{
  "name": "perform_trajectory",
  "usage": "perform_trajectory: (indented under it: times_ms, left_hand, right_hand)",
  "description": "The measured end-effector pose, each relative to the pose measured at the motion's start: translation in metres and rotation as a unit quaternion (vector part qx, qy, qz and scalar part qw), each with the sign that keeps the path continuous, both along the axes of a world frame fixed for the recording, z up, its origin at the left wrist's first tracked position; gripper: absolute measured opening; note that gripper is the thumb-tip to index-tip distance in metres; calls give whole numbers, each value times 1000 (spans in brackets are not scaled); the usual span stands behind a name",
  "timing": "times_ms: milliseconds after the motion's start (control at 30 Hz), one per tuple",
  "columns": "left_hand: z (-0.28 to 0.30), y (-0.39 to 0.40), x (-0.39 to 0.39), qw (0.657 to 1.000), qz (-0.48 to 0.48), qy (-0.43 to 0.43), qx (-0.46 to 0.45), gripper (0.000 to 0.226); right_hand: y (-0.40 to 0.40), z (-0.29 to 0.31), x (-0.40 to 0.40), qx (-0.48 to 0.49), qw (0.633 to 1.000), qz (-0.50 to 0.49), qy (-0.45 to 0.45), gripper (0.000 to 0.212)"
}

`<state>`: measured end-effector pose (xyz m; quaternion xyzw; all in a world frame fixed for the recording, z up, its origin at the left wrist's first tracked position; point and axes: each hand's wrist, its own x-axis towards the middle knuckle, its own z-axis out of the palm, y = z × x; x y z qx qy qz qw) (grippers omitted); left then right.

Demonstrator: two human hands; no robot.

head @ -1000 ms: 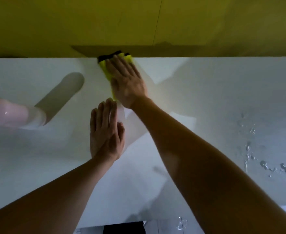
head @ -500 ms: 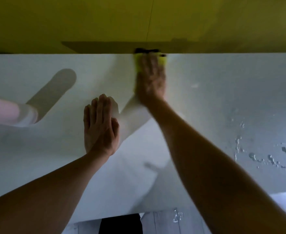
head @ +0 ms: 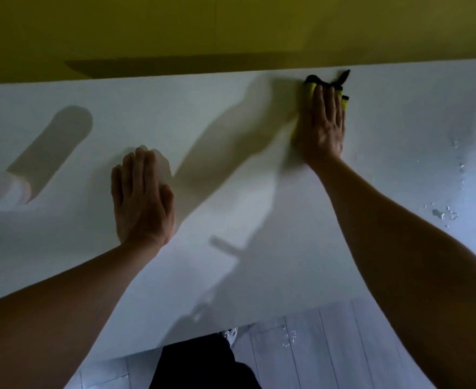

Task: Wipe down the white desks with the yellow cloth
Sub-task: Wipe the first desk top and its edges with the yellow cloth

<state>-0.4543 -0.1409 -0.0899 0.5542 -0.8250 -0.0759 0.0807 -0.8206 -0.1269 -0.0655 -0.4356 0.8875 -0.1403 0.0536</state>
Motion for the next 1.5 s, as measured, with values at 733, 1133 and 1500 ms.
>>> perform_trajectory:
  times_ms: [733, 1133, 1500]
  left_hand:
    - [9, 97, -47, 993, -103, 54, -16, 64]
    - [-4, 179, -126, 994, -109, 30, -2, 67]
    - [-6, 179, -130, 995, -93, 32, -3, 68]
  right_hand:
    - [183, -8, 148, -85, 976, 187, -73, 55]
    - [315, -4, -22, -2, 999, 37, -23, 67]
    - [297, -9, 64, 2, 997, 71, -43, 61]
